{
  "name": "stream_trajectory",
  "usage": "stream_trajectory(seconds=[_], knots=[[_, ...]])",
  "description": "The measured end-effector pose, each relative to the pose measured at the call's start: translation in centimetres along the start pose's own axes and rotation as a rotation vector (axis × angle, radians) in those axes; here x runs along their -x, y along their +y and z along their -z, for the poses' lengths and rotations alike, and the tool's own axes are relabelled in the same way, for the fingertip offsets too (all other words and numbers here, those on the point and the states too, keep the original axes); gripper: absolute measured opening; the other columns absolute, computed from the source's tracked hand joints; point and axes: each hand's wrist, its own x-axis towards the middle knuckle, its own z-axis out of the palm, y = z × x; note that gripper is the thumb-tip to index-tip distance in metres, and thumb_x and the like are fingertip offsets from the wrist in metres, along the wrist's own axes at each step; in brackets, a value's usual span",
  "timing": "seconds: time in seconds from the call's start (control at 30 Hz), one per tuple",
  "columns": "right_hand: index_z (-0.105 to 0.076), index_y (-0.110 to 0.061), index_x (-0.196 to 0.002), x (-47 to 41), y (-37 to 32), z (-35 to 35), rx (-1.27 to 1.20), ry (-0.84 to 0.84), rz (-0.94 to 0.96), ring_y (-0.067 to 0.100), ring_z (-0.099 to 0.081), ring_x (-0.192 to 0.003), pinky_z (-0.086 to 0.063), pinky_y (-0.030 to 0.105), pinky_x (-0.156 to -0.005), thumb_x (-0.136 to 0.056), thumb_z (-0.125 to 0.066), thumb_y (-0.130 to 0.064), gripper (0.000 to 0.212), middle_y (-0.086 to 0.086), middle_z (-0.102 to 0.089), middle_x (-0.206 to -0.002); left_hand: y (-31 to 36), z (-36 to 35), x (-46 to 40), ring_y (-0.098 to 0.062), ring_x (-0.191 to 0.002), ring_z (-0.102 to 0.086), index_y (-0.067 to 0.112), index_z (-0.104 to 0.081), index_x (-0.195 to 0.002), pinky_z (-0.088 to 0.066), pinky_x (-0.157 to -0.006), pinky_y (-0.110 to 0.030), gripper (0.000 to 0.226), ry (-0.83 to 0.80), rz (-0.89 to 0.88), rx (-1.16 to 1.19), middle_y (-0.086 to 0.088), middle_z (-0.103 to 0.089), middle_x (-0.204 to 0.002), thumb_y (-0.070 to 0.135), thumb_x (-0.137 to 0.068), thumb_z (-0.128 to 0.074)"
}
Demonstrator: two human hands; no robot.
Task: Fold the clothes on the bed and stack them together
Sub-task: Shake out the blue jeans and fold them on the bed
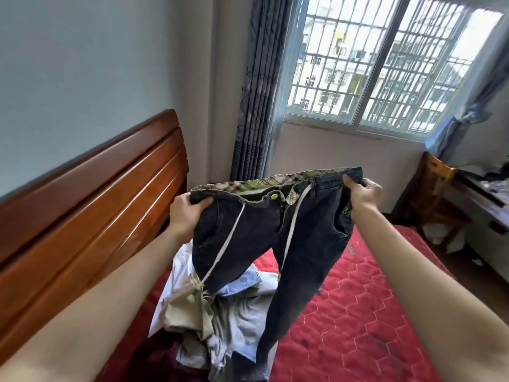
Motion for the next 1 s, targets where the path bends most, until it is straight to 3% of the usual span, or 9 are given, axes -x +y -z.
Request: stream_trajectory(seconds=[0.1,0.23,0.33,0.47,0.63,0.77,0.87,0.93,1.0], knots=[[-0.068,-0.013,-0.071,2.9,2.1,-0.7,0.087,0.091,-0.018,0.019,-0.055,-0.064,-0.049,0.037,-0.067,-0.078,-0.077,-0.036,0.025,-0.003,-0.061,-0.061,0.7,-1.3,0.6,-0.032,-0.095,-0.066,0.003,-0.074,-0.099,-0.05,-0.083,-0.037,0.031,0.018,0.107,-0.144,-0.017,-0.072,-0.099,0.031,-0.084,-0.073],[-0.068,-0.014,-0.073,8.9,2.9,-3.0,0.108,0.001,0.127,0.01,-0.049,-0.056,-0.042,0.031,-0.059,-0.085,-0.071,-0.033,0.023,-0.006,-0.059,-0.059,3.0,-3.4,3.0,-0.035,-0.095,-0.066,-0.002,-0.073,-0.095,-0.051,-0.085,-0.044,0.036,0.007,0.11,-0.033,-0.021,-0.072,-0.095,0.033,-0.086,-0.07],[-0.062,-0.021,-0.067,13.9,1.0,-4.9,0.081,-0.045,0.275,0.0,-0.044,-0.045,-0.032,0.014,-0.046,-0.088,-0.067,-0.033,0.025,-0.015,-0.051,-0.049,5.8,-5.0,4.6,-0.033,-0.093,-0.066,0.0,-0.072,-0.095,-0.05,-0.085,-0.045,0.036,0.01,0.072,0.04,-0.018,-0.072,-0.092,0.034,-0.09,-0.065],[-0.071,-0.028,-0.101,19.3,-0.8,-6.6,0.08,-0.163,0.403,-0.005,-0.062,-0.071,-0.047,0.016,-0.066,-0.092,-0.06,-0.04,0.019,-0.016,-0.071,-0.079,8.9,-5.7,6.9,-0.022,-0.087,-0.067,0.011,-0.072,-0.094,-0.052,-0.078,-0.038,0.034,-0.051,0.019,0.168,-0.004,-0.072,-0.085,0.039,-0.096,-0.053],[-0.048,-0.04,-0.139,21.1,0.6,-6.4,0.157,-0.391,0.468,0.002,-0.063,-0.108,-0.051,0.032,-0.094,-0.091,-0.052,-0.035,0.048,-0.013,-0.065,-0.125,9.7,-4.4,8.6,-0.027,-0.091,-0.07,0.012,-0.073,-0.093,-0.053,-0.089,-0.051,0.04,-0.221,0.087,0.469,-0.01,-0.074,-0.09,0.049,-0.09,-0.059],[-0.04,-0.034,-0.145,21.3,1.9,-5.6,0.153,-0.614,0.533,-0.001,-0.043,-0.132,-0.039,0.031,-0.11,-0.083,-0.044,-0.02,0.064,-0.016,-0.045,-0.146,8.8,-3.4,9.2,-0.014,-0.079,-0.072,0.019,-0.073,-0.085,-0.058,-0.08,-0.045,0.036,-0.166,-0.014,0.333,0.003,-0.075,-0.079,0.053,-0.071,-0.072],[-0.043,-0.042,-0.14,20.5,1.7,-4.9,0.175,-0.787,0.544,0.013,-0.048,-0.127,-0.042,0.023,-0.104,-0.081,-0.046,-0.012,0.066,-0.02,-0.041,-0.148,7.5,-2.4,8.6,-0.026,-0.076,-0.069,0.016,-0.068,-0.078,-0.055,-0.075,-0.053,0.027,-0.093,0.021,0.288,-0.004,-0.072,-0.075,0.041,-0.072,-0.06],[-0.052,-0.035,-0.134,19.2,0.6,-4.4,0.248,-0.835,0.608,0.015,-0.055,-0.122,-0.047,0.034,-0.101,-0.086,-0.054,-0.006,0.056,-0.013,-0.048,-0.143,6.7,-1.5,7.8,-0.035,-0.083,-0.067,0.015,-0.067,-0.083,-0.052,-0.078,-0.057,0.029,-0.137,0.015,0.269,-0.011,-0.071,-0.082,0.039,-0.07,-0.056],[-0.059,-0.021,-0.13,17.2,-1.0,-4.2,0.316,-0.804,0.739,0.008,-0.051,-0.127,-0.045,0.038,-0.104,-0.086,-0.067,-0.008,0.046,-0.002,-0.054,-0.139,6.0,-0.4,7.0,-0.029,-0.086,-0.065,0.02,-0.067,-0.093,-0.05,-0.085,-0.057,0.029,-0.249,-0.048,0.229,-0.007,-0.071,-0.089,0.036,-0.072,-0.054]])
